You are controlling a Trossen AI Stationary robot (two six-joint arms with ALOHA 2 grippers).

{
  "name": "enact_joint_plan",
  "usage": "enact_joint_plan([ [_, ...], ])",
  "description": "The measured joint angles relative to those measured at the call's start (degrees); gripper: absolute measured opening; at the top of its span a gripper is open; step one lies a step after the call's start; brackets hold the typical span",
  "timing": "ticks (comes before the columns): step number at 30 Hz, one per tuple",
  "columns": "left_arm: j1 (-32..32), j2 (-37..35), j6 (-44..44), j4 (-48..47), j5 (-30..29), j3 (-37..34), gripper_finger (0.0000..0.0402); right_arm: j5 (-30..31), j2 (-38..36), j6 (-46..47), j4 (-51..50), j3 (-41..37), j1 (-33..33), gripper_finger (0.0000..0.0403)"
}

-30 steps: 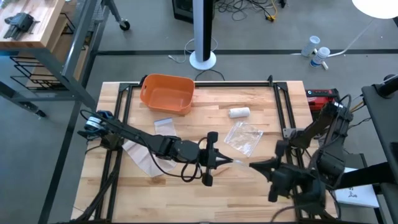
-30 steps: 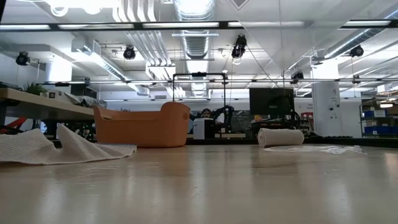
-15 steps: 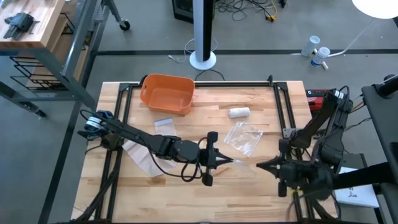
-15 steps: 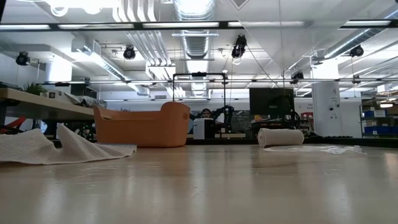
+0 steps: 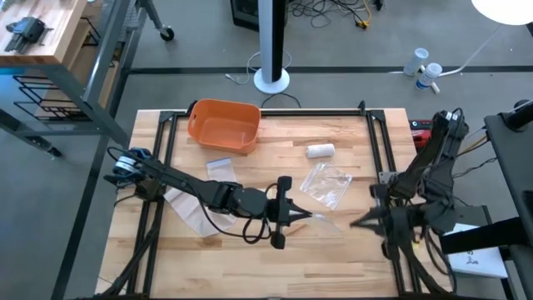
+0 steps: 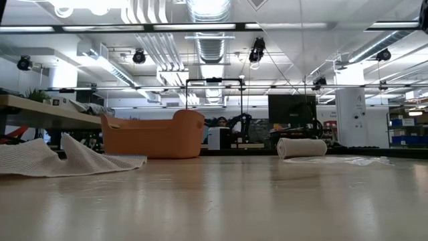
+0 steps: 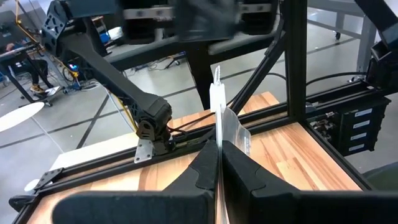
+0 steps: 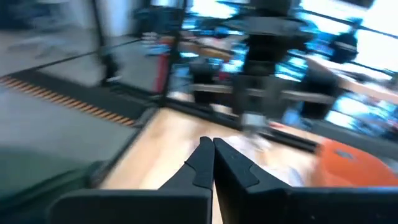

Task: Roll bandage
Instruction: Open the transparent zip bag

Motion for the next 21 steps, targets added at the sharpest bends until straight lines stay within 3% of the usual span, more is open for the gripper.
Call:
enact_joint_plan([
  [4, 0.00, 0.00, -0.07, 0.00, 0.00, 0.00, 0.0000, 6.61, -1.86, 2.70, -0.17, -0.87, -0.07, 0.0000],
  [16, 0.66, 0.00, -5.39, 1.57, -0.28, -0.01, 0.0000, 10.25, -0.36, 8.20, -2.98, -1.84, -0.94, 0.0000],
  [21, 1.38, 0.00, -6.96, 2.97, -3.09, -0.70, 0.0000, 11.18, -0.30, 8.73, -3.02, -1.84, -1.40, 0.0007],
])
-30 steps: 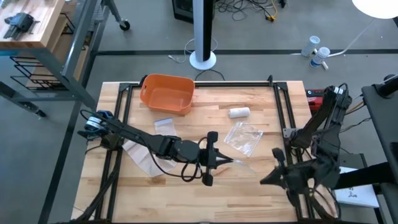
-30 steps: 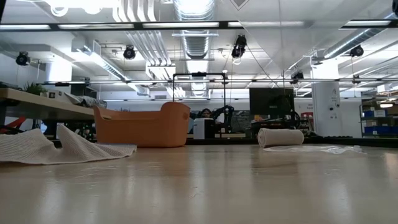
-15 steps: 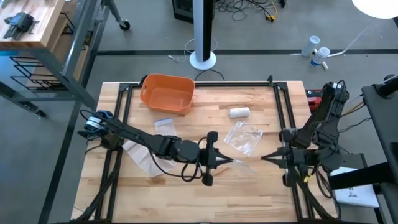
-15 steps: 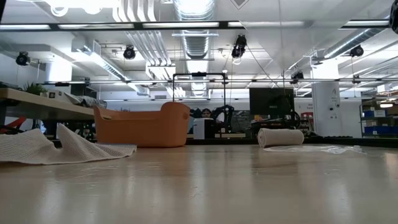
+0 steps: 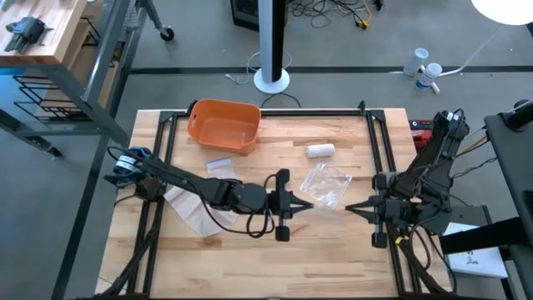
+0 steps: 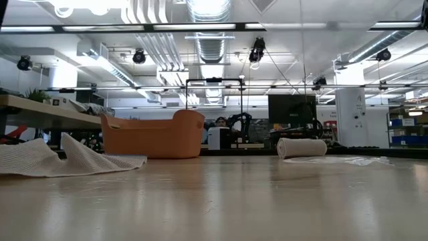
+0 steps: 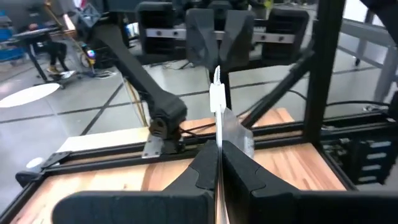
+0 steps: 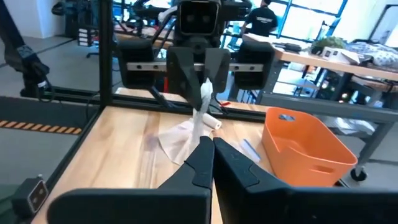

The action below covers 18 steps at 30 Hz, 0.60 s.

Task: Roll bandage
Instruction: Open the transparent zip bag

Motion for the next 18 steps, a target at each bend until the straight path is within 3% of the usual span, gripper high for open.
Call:
enact_joint_plan([
  [9, 1.35, 0.04, 0.11, 21.52, 0.04, -9.83, 0.0000, 0.36, 0.07, 1.95, -0.54, -0.15, -1.18, 0.0062],
  [18, 1.90, 0.04, 0.79, 34.83, 0.11, -16.76, 0.0000, 0.17, 0.09, 2.79, -1.36, -0.34, -1.62, 0.0098],
])
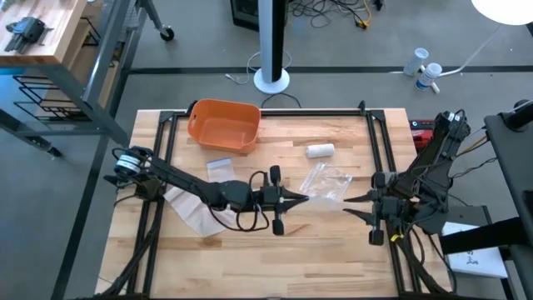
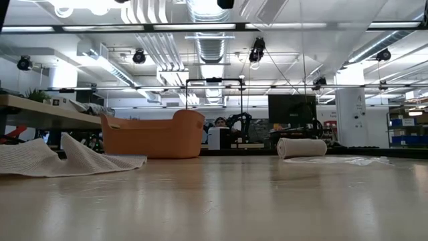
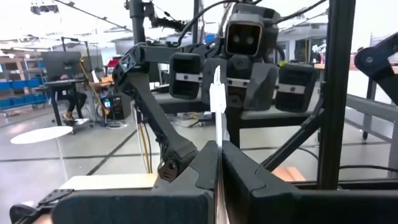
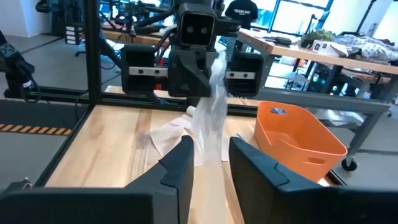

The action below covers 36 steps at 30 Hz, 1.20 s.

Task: Roll bandage
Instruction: Open the transparent zip bag

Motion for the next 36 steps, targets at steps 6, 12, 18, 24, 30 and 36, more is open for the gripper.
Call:
enact_joint_plan([
  [6, 0.35, 0.00, -0.55, 0.08, -0.04, -0.70, 0.0000, -0.07, 1.68, 0.58, -0.06, -0.07, -1.35, 0.0109],
  [12, 0.31, 0.00, -0.55, -0.19, 0.02, -0.42, 0.0000, -0.08, 4.31, 0.63, -0.04, -0.07, -3.19, 0.0105],
  [18, 0.31, 0.00, -0.53, -0.22, 0.00, -0.42, 0.0000, -0.13, 5.20, 0.55, 0.49, 1.16, -3.50, 0.0090],
  [24, 0.31, 0.00, -0.40, -0.27, 0.00, -0.42, 0.0000, -0.13, 5.18, 0.54, 0.49, 1.76, -3.52, 0.0077],
  [30, 0.31, -0.02, -0.40, -0.36, 0.00, -0.42, 0.0000, -0.13, 5.20, 0.45, 0.25, 1.72, -3.52, 0.0065],
  [36, 0.31, -0.02, -0.40, -0.39, 0.00, -0.42, 0.0000, -0.12, 5.20, 0.56, 0.13, 1.72, -3.52, 0.0055],
])
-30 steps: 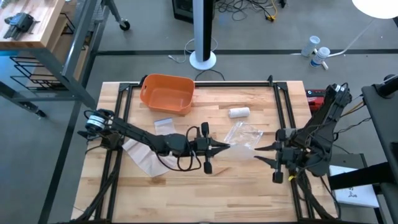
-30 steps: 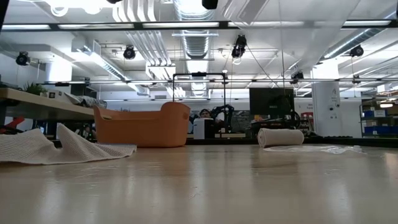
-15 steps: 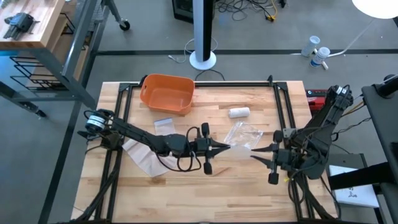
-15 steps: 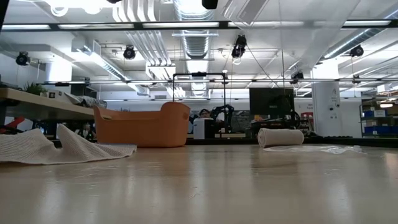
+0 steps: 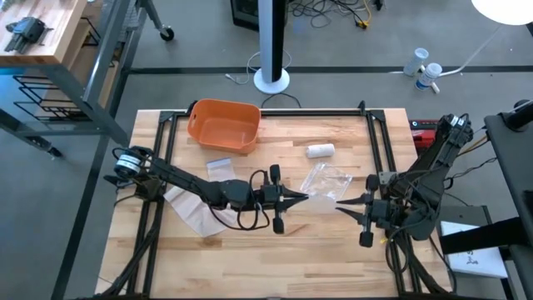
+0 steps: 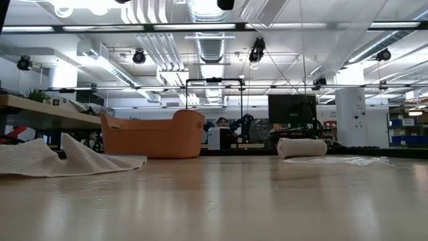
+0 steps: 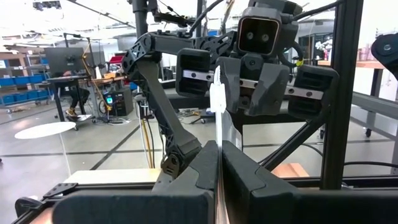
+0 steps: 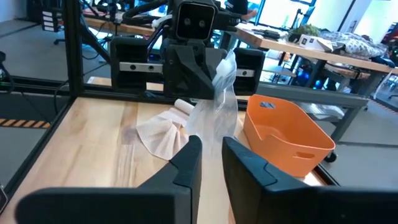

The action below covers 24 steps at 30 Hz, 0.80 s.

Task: Roll bandage
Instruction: Open the transparent zip bag

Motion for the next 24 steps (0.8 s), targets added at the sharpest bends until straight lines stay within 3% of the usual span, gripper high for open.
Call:
enact_joint_plan([
  [9, 0.00, 0.00, 0.02, -0.02, 0.00, 0.00, 0.0000, 0.00, 0.00, -0.01, -0.10, 0.00, 0.00, 0.0049],
  [24, 0.00, 0.00, 0.02, -0.02, 0.00, 0.00, 0.0000, 0.00, 0.00, -0.12, -0.16, 0.00, 0.00, 0.0074],
])
